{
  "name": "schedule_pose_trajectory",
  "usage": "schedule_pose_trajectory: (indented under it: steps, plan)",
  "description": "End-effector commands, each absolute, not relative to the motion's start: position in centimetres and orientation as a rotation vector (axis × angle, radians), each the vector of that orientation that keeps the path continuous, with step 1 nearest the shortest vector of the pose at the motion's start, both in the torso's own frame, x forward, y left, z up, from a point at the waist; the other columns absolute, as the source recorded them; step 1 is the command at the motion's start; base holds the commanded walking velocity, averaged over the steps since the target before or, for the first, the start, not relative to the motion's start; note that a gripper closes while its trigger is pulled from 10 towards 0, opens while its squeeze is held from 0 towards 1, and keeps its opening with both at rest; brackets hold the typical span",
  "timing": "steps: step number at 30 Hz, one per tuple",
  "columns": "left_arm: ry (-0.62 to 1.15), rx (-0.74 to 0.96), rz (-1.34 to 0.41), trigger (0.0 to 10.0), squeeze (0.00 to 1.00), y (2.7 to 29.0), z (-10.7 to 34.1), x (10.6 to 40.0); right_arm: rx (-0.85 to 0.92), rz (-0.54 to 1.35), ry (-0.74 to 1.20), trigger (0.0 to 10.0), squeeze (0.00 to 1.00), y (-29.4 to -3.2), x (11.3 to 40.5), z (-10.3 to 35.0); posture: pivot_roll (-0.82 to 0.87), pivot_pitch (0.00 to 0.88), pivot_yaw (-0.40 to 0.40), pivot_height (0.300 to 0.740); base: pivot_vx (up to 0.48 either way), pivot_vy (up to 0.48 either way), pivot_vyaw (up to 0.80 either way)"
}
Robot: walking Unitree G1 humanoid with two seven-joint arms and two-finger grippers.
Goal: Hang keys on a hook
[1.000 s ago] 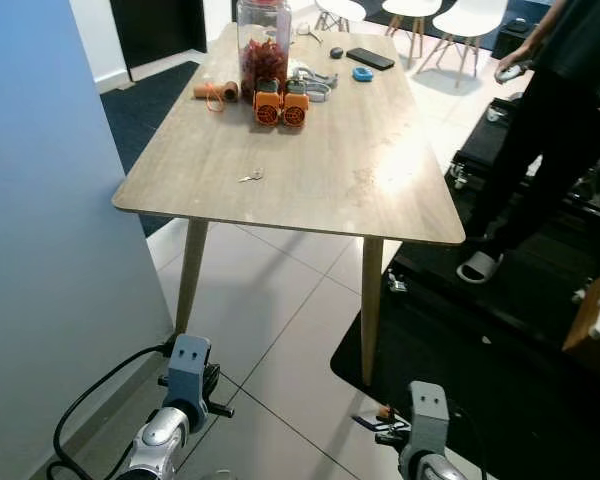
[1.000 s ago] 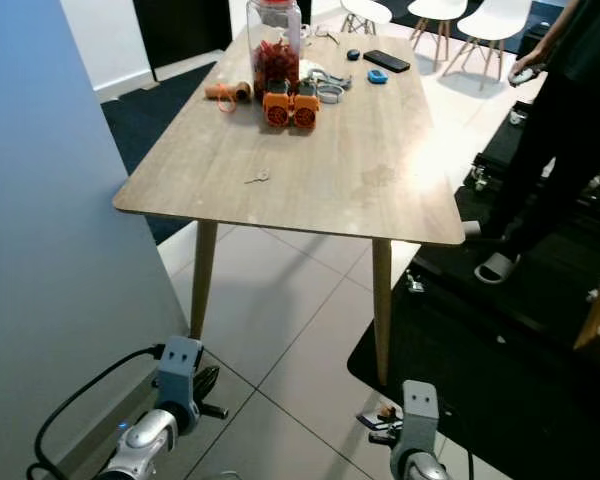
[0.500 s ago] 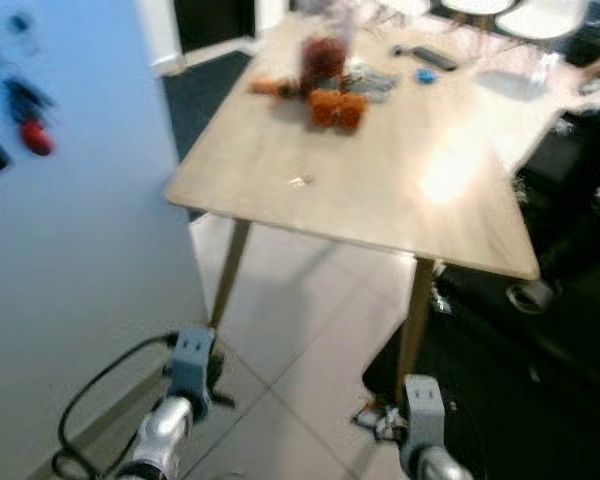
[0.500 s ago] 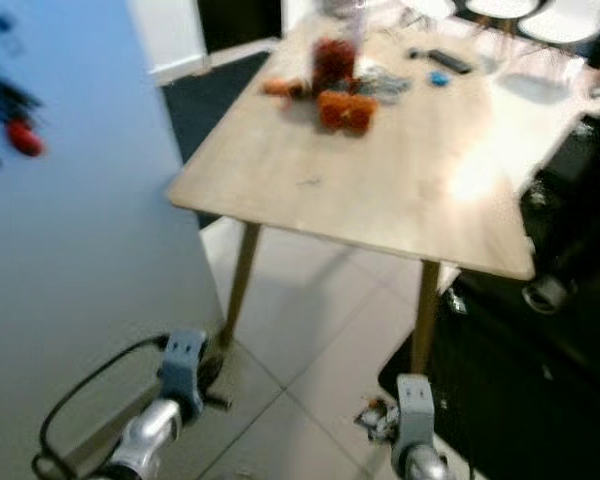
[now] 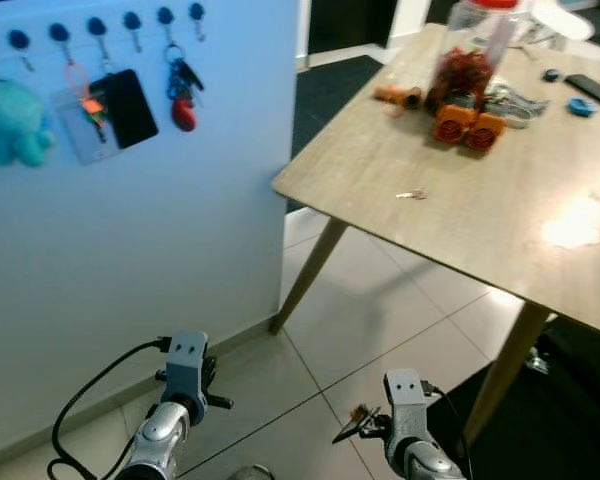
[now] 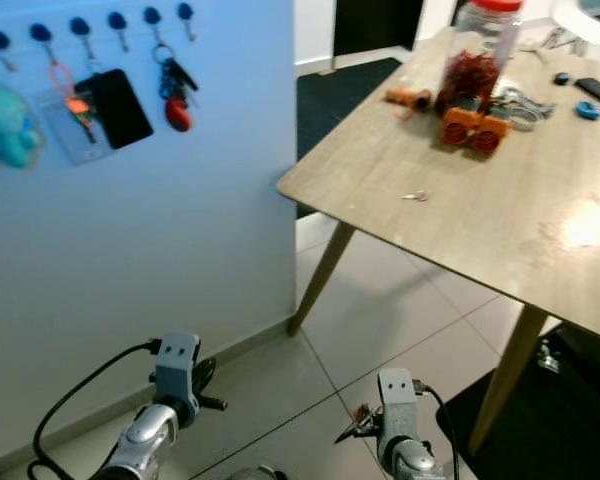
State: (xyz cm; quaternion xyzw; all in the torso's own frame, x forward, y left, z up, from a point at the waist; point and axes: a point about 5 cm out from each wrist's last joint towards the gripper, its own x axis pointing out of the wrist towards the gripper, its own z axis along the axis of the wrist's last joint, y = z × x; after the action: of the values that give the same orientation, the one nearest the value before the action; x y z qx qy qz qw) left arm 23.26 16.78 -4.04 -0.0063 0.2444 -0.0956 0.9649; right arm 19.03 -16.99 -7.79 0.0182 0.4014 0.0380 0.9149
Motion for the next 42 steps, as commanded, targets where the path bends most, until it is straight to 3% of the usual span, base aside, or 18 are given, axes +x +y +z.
schedule_pose_trajectory:
  steps: [1, 36, 42]
  plan:
    - [0.525, 0.004, -0.178, 10.0, 0.00, 17.2, -4.4, 22.8, 0.036, 0.093, 0.823, 10.0, 0.00, -16.6, 19.3, -7.7, 0.08, 0.051, -0.052, 0.740, 0.000, 0.000, 0.79]
    - [0.564, 0.084, -0.185, 10.0, 0.00, 16.6, -4.4, 23.5, 0.052, 0.078, 0.810, 10.0, 0.00, -16.4, 19.6, -7.5, 0.07, 0.056, -0.042, 0.740, 0.000, 0.000, 0.79]
    - [0.547, 0.091, -0.219, 10.0, 0.00, 16.3, -4.2, 23.7, 0.145, -0.026, 0.800, 10.0, 0.00, -17.2, 19.3, -7.7, 0.07, 0.058, -0.039, 0.740, 0.000, 0.000, 0.16]
